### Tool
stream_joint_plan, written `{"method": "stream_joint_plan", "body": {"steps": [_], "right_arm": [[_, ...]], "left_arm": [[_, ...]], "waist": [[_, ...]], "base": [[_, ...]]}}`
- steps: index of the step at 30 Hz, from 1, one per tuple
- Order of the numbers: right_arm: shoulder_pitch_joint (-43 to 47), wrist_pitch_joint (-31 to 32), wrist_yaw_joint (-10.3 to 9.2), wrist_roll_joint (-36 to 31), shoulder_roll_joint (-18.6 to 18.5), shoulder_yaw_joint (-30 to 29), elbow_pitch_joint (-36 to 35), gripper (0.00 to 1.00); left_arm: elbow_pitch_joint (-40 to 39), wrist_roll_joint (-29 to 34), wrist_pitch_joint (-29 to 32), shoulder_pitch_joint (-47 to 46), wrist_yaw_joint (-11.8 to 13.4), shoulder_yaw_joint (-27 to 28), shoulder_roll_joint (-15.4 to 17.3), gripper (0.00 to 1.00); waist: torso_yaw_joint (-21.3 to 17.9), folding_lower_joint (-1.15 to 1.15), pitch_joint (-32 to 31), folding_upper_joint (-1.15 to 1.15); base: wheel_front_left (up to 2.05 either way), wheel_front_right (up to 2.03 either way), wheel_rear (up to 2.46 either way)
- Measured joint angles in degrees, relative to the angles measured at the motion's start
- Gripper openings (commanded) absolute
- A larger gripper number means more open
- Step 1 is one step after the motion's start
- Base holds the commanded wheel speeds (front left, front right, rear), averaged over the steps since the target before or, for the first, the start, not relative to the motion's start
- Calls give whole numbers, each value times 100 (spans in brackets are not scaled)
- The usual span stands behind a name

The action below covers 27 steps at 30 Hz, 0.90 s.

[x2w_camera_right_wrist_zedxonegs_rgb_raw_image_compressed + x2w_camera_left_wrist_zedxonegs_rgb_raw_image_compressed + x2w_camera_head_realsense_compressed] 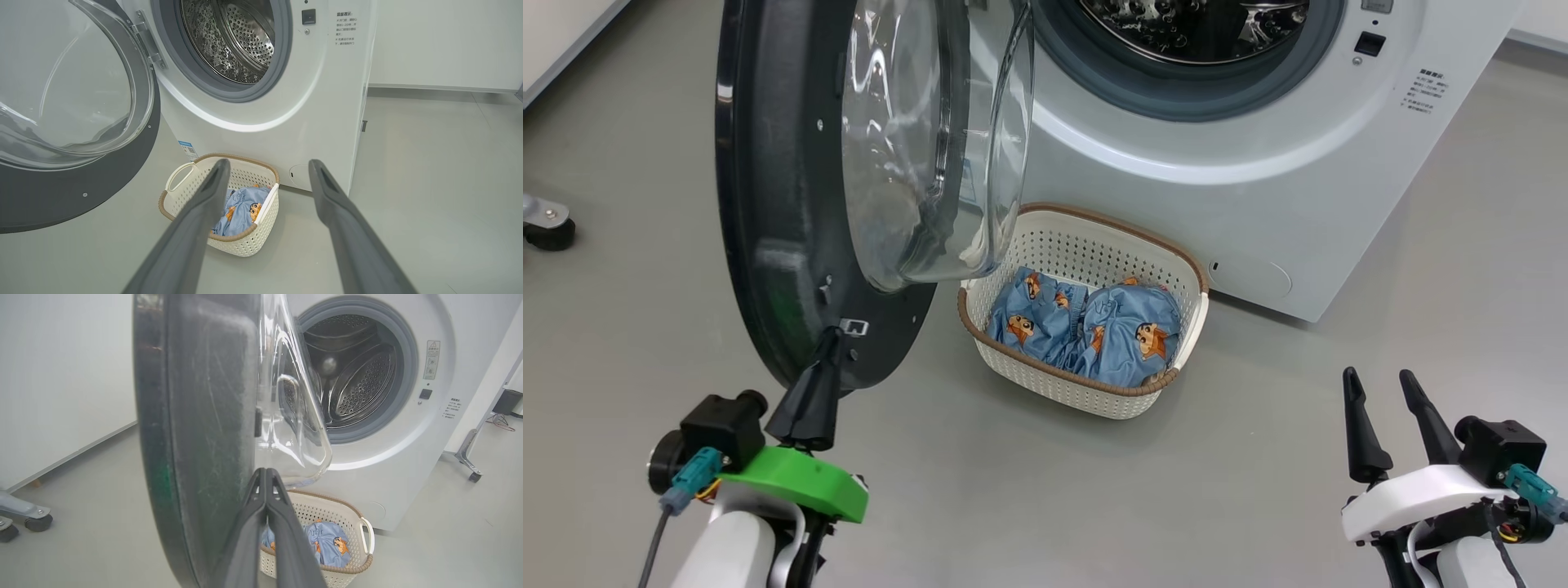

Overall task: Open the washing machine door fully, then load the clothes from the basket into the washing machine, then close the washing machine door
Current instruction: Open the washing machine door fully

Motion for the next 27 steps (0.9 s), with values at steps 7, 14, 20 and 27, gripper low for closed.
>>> {"method": "stream_joint_plan", "body": {"steps": [7,14,20,27], "right_arm": [[-3,0,0,0,-5,164,-9,100],[-18,0,0,-11,-129,142,-31,100],[-81,0,0,-16,-234,113,-86,100],[-251,0,0,-30,-400,75,-144,100]], "left_arm": [[76,-9,0,-23,47,358,125,0],[345,-100,-1,-246,143,727,218,0],[564,-267,0,-472,249,1123,245,0],[839,-325,0,-762,343,1540,405,0]], "waist": [[-54,0,46,0],[-163,0,274,0],[-219,0,502,0],[-251,0,794,0]], "base": [[0,0,0],[0,0,0],[0,0,0],[0,0,0]]}}
